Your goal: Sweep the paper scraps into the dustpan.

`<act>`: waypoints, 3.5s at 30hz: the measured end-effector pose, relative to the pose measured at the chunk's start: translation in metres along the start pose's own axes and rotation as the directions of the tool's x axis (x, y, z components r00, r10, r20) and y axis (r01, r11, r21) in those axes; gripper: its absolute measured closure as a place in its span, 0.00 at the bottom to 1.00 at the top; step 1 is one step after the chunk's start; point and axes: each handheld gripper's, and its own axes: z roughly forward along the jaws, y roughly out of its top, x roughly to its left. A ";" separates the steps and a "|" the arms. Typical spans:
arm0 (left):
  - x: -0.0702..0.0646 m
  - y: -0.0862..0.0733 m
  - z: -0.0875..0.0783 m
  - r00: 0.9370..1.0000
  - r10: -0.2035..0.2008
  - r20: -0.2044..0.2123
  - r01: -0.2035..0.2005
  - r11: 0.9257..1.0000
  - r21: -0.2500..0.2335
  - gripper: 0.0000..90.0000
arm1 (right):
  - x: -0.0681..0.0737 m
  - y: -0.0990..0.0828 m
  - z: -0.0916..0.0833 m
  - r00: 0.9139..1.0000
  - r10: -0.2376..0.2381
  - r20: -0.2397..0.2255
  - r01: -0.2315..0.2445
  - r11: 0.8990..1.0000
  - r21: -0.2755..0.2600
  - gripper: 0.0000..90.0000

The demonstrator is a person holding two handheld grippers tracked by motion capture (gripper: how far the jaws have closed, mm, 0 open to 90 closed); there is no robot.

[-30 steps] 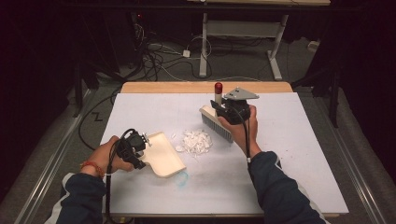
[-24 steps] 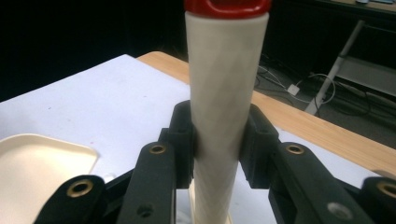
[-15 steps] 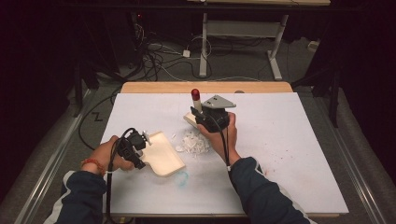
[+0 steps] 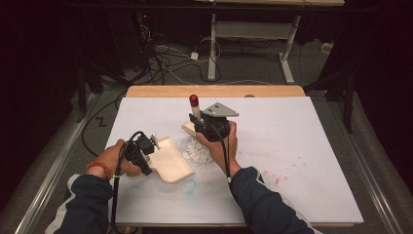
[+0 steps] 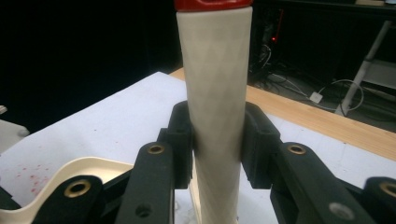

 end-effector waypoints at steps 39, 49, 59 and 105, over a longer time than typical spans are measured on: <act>-0.017 -0.007 0.018 1.000 -0.002 -0.025 0.000 0.997 -0.083 0.70 | 0.010 0.033 -0.035 0.991 0.021 -0.134 -0.037 0.992 -0.122 0.78; -0.025 -0.010 0.019 0.998 0.029 -0.052 -0.031 0.999 -0.043 0.70 | -0.026 0.012 -0.051 0.998 0.034 -0.045 -0.037 0.996 -0.076 0.78; -0.032 -0.016 0.022 0.999 0.019 -0.048 -0.021 0.999 -0.036 0.70 | -0.002 -0.011 -0.045 0.998 -0.058 -0.020 0.058 0.998 0.003 0.78; -0.046 -0.046 0.012 0.987 0.131 -0.091 -0.129 0.991 0.034 0.70 | -0.023 -0.022 -0.138 0.988 -0.138 -0.069 0.146 0.981 0.129 0.78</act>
